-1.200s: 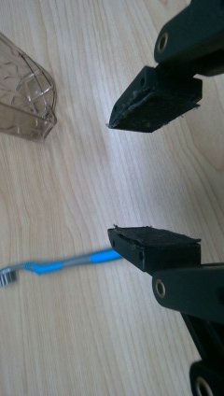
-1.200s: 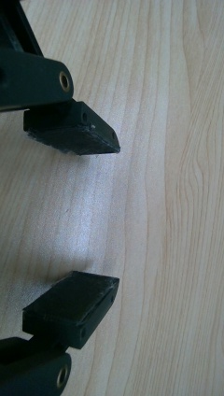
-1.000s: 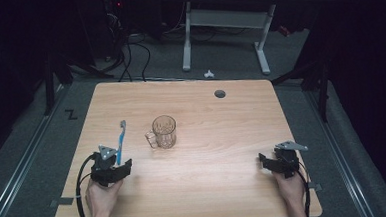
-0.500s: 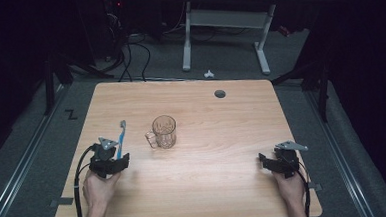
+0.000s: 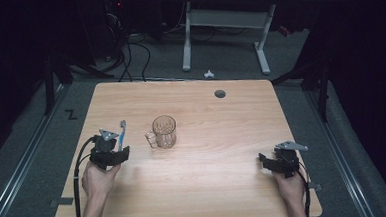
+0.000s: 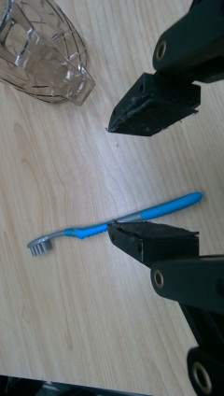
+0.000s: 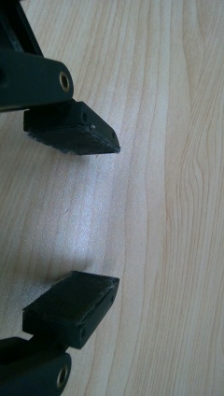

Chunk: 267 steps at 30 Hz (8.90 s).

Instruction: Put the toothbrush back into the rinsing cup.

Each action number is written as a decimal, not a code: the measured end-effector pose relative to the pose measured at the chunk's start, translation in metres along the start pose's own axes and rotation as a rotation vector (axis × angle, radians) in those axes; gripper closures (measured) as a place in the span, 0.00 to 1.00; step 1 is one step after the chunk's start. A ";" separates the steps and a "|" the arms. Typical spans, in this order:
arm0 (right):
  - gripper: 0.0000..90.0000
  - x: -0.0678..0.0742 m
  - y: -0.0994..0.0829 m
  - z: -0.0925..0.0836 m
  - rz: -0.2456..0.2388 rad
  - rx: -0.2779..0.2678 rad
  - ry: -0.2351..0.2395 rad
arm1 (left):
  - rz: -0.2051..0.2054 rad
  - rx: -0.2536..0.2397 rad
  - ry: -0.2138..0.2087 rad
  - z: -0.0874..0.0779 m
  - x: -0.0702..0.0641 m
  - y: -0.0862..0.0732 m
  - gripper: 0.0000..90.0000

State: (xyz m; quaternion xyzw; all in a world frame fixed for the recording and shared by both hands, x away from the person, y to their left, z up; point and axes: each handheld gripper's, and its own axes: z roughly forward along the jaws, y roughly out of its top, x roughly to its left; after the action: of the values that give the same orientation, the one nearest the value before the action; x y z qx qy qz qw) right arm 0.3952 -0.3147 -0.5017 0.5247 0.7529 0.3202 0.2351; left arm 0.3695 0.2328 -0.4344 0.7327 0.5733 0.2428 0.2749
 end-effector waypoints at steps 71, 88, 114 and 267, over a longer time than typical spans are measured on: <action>0.34 0.000 0.000 0.000 0.000 0.001 -0.002 | -0.017 0.168 0.063 0.059 0.026 0.071 0.58; 0.34 0.000 0.000 0.000 -0.003 0.000 -0.004 | -0.035 0.293 0.045 0.097 0.036 0.061 0.66; 0.34 0.000 0.000 0.000 -0.002 0.001 -0.004 | -0.080 0.323 0.012 0.109 0.045 0.059 0.83; 0.34 0.000 0.000 0.000 -0.003 0.000 -0.004 | 0.018 -0.151 -0.247 -0.032 0.007 0.069 0.90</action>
State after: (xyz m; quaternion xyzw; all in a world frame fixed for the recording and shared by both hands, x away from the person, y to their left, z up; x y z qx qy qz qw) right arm 0.3952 -0.3146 -0.5018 0.5243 0.7532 0.3187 0.2372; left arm 0.3988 0.2301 -0.3639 0.7395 0.5084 0.1957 0.3955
